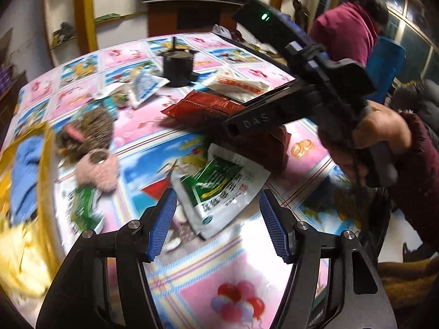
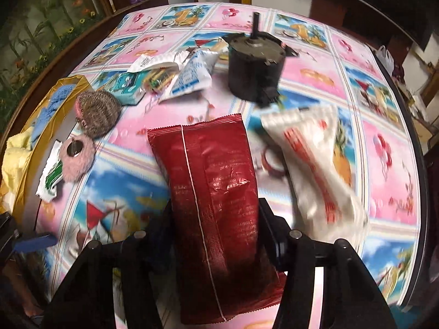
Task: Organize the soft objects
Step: 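Grasp the green-white packet with the left tool while the right tool lifts the red bag, then place the green-white packet in the box with the left tool while the right tool carries the red bag over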
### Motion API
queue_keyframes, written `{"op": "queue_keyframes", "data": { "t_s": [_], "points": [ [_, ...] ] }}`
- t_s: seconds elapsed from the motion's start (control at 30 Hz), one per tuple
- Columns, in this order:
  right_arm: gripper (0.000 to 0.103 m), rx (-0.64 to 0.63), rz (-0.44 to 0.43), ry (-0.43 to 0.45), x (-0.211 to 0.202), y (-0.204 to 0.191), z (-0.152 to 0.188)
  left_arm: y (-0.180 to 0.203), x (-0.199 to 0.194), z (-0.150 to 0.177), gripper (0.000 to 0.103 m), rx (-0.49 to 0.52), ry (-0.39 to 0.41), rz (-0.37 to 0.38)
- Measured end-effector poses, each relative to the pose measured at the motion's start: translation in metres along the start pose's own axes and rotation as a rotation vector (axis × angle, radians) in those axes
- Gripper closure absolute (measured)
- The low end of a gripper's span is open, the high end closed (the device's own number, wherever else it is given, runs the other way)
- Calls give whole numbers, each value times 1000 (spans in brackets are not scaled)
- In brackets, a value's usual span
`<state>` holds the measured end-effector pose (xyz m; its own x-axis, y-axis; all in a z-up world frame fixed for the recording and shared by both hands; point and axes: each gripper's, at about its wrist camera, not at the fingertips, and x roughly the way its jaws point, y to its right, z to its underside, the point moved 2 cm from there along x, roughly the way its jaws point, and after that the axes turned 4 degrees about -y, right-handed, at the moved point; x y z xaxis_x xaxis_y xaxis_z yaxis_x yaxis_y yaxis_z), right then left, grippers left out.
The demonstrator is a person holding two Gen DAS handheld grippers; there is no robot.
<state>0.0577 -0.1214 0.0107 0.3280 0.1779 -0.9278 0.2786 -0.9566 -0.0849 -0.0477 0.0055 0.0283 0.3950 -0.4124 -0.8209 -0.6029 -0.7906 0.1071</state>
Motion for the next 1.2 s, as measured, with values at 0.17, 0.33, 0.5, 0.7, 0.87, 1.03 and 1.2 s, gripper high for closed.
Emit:
{"op": "queue_keyframes", "data": {
  "t_s": [0.17, 0.33, 0.5, 0.7, 0.87, 1.03, 1.2],
  "points": [
    [47, 50, -31, 3, -9, 11, 17, 9, 37, -14, 38, 81, -46, -91],
    [49, 62, -54, 24, -16, 13, 30, -1, 51, -23, 56, -7, -63, -122],
    [54, 92, -89, 45, -21, 19, 35, -20, 40, -23, 74, -110, -43, -67],
    [57, 119, -122, 64, -28, 20, 43, -25, 6, -12, 75, -181, 45, -19],
    [57, 117, -164, 88, -40, 10, 45, -33, -36, -1, 75, -271, 150, 9],
    [57, 83, -224, 142, -64, -14, 39, -63, -86, 29, 75, -394, 238, -10],
    [57, 14, -327, 179, -80, -57, 23, -109, -129, 76, 75, -539, 251, -155]
  ]
}}
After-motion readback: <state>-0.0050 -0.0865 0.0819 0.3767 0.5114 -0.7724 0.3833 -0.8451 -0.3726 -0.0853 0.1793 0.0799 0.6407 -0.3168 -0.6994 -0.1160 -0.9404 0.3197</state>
